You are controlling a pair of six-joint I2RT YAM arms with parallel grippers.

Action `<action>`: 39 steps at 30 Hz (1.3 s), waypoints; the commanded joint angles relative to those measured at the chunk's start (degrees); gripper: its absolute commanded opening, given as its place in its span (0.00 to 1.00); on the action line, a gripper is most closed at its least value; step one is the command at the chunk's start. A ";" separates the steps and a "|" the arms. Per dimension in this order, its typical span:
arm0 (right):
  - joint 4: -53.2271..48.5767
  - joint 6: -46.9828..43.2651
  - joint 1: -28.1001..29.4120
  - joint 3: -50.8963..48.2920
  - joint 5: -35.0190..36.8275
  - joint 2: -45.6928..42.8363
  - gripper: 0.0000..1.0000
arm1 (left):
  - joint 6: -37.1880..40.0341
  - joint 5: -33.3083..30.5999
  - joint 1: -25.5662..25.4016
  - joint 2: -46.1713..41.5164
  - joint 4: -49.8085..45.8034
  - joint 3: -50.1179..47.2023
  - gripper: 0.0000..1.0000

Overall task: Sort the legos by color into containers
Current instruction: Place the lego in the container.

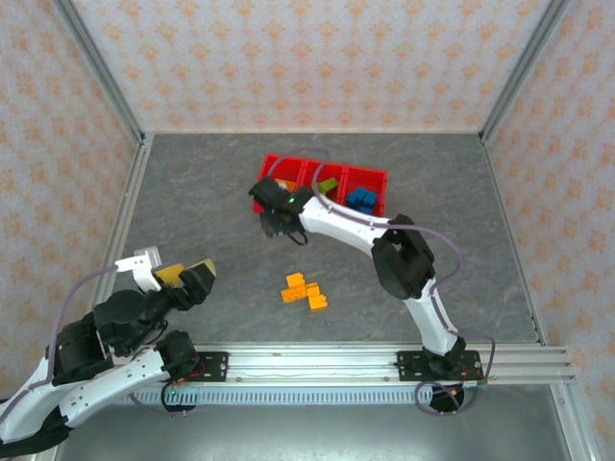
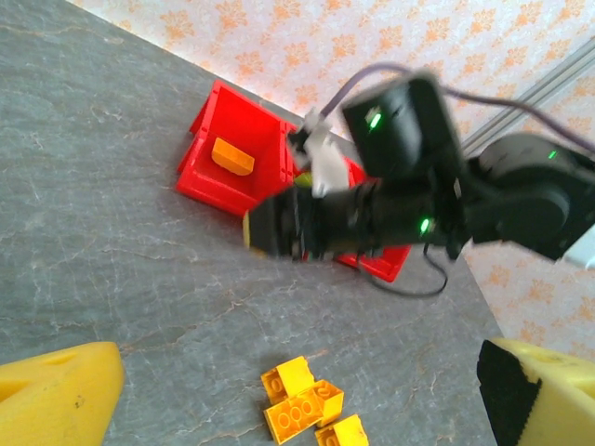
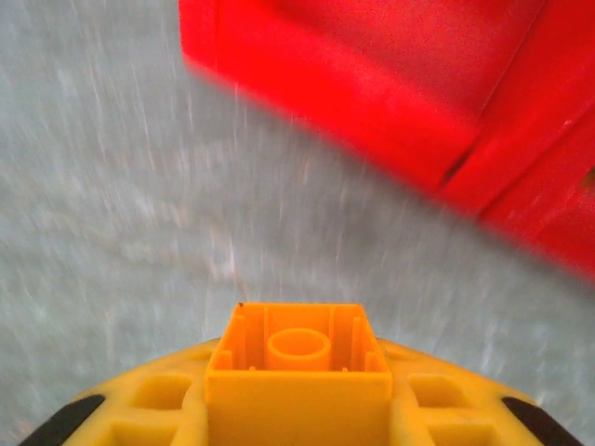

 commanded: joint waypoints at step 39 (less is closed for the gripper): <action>5.81 -5.48 -8.47 22.49 -10.17 12.88 0.62 | 15.49 2.94 -0.11 8.44 19.46 -9.17 0.99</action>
